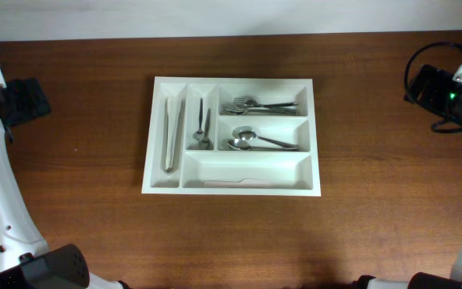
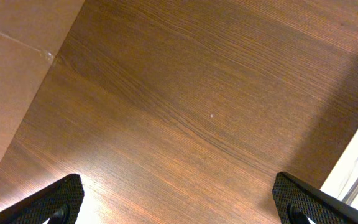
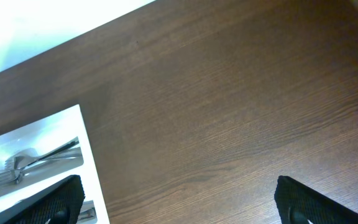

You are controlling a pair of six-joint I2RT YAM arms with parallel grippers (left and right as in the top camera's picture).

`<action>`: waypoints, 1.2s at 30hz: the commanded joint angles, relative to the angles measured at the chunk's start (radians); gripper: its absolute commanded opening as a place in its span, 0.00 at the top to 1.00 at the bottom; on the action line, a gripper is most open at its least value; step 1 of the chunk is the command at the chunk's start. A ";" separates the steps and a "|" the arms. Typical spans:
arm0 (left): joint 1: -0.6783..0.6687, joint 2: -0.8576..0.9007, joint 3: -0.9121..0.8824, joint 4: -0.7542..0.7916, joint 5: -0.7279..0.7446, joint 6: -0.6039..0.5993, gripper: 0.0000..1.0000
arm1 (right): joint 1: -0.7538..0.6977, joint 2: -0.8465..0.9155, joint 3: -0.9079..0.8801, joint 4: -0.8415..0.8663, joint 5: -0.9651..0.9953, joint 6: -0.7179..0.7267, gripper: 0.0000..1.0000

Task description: Pack container

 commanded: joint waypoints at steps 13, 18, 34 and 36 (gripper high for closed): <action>0.006 0.007 -0.008 -0.002 0.013 -0.017 0.01 | 0.228 -0.230 -0.025 0.058 0.092 -0.008 0.01; 0.006 0.007 -0.008 -0.001 0.013 -0.017 0.01 | 0.236 -0.462 -0.243 0.345 0.079 -0.024 0.01; 0.006 0.007 -0.008 -0.001 0.013 -0.017 0.01 | 0.237 -1.341 -1.304 0.660 0.020 -0.027 0.01; 0.006 0.007 -0.008 -0.001 0.013 -0.017 0.01 | 0.237 -1.385 -1.365 0.660 -0.001 -0.027 0.01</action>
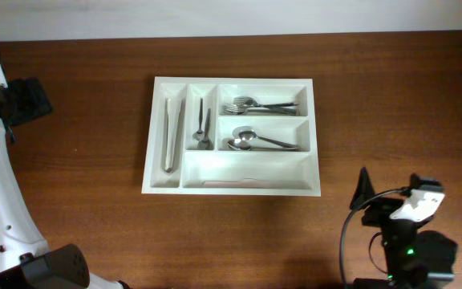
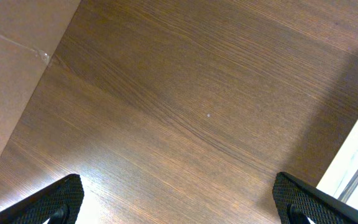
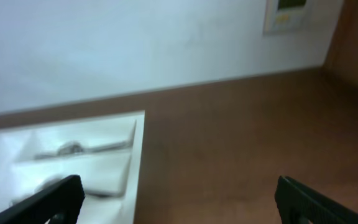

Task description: Pack container

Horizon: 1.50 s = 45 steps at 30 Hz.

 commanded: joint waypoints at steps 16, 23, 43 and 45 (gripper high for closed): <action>0.006 0.007 -0.008 0.000 0.003 -0.017 0.01 | 0.005 -0.180 -0.267 0.011 -0.092 0.000 0.01; 0.006 0.007 -0.008 0.000 0.004 -0.017 0.01 | 0.005 -0.180 -0.287 0.009 -0.092 -0.001 0.01; 0.006 0.007 -0.008 0.000 0.004 -0.017 0.01 | 0.005 -0.180 -0.287 0.009 -0.092 0.000 0.01; 0.006 0.007 -0.008 0.000 0.004 -0.017 0.01 | 0.005 -0.180 -0.287 0.009 -0.092 0.000 0.01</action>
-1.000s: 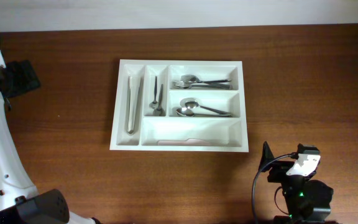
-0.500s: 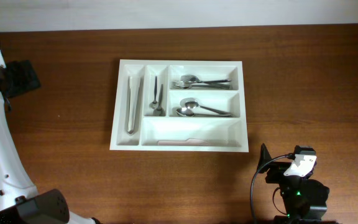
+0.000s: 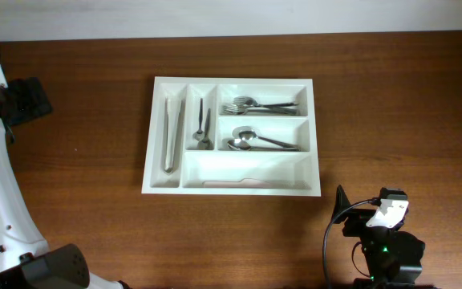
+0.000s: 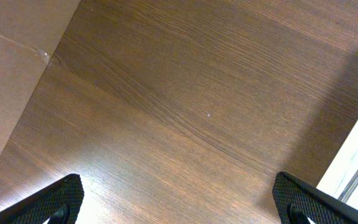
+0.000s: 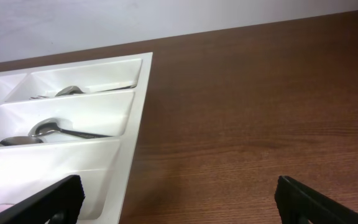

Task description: Pack container

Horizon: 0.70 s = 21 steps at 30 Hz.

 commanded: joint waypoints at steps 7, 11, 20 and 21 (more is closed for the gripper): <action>0.000 -0.013 -0.008 -0.001 0.003 -0.017 0.01 | 0.005 -0.012 -0.009 0.005 -0.012 0.001 0.01; -0.035 -0.105 -0.027 0.000 0.003 -0.017 0.01 | 0.005 -0.012 -0.009 0.005 -0.012 0.001 0.01; -0.246 -0.462 -0.333 0.149 -0.041 -0.002 0.01 | 0.005 -0.012 -0.009 0.005 -0.012 0.001 0.01; -0.283 -0.517 -0.400 0.216 -0.035 -0.002 0.01 | 0.005 -0.012 -0.009 0.005 -0.012 0.001 0.01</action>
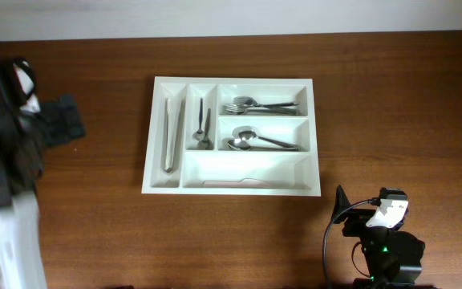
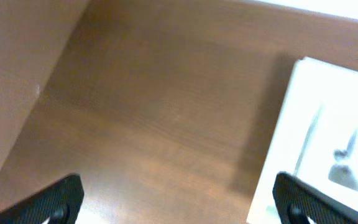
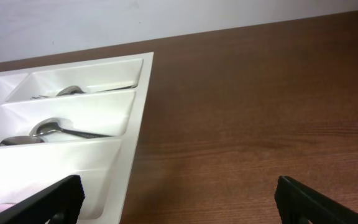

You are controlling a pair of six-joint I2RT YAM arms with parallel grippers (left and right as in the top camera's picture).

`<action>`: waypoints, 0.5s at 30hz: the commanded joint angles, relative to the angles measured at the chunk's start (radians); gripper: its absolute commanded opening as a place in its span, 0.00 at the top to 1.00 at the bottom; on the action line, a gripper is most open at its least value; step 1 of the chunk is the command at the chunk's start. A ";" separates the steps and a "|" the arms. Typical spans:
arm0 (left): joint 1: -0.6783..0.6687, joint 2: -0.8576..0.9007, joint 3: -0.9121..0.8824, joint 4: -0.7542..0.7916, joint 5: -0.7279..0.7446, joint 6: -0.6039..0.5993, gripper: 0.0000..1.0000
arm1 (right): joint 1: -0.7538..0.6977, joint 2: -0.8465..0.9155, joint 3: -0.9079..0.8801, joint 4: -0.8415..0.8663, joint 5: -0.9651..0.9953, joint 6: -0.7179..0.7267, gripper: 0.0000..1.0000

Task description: Pack container

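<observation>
The white cutlery tray (image 1: 231, 192) lies mid-table. It holds tongs (image 1: 172, 135) in the left slot, small utensils (image 1: 202, 124) beside them, forks (image 1: 259, 105) and spoons (image 1: 255, 141) on the right, and a pale flat item (image 1: 239, 183) in the long front slot. My left gripper (image 1: 62, 120) is left of the tray, blurred; in its wrist view the left gripper (image 2: 179, 208) is open and empty, with the tray (image 2: 284, 143) at the right. My right gripper (image 3: 179, 208) is open and empty near the tray's front right corner (image 3: 135, 118); in the overhead view the right gripper (image 1: 345, 210) is low.
The dark wood table (image 1: 391, 104) runs to a white wall at the back. The left arm's body (image 1: 2, 136) covers the table's left edge. The right arm's base (image 1: 387, 257) sits at the front edge, right of the tray.
My left arm has swung from the far left edge toward the tray, and its wrist view now shows the tray's left side. The right arm has not moved.
Both arms were parked at the table's far sides, open and empty. Then the right arm had come down to the front right of the tray and faced it. It stayed there, and now the left arm has turned toward the tray.
</observation>
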 commanded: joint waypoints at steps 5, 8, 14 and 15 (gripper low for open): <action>-0.251 -0.384 -0.525 0.533 -0.018 -0.004 0.01 | 0.005 -0.012 -0.009 0.005 -0.009 0.001 0.01; -0.310 -0.530 -0.774 0.801 -0.017 -0.004 0.01 | 0.005 -0.012 -0.009 0.005 -0.009 0.001 0.01; -0.337 -0.777 -1.152 0.958 -0.018 -0.003 0.01 | 0.005 -0.012 -0.009 0.005 -0.009 0.001 0.01; -0.337 -0.809 -1.194 0.959 -0.018 -0.003 0.01 | 0.005 -0.012 -0.009 0.005 -0.009 0.001 0.01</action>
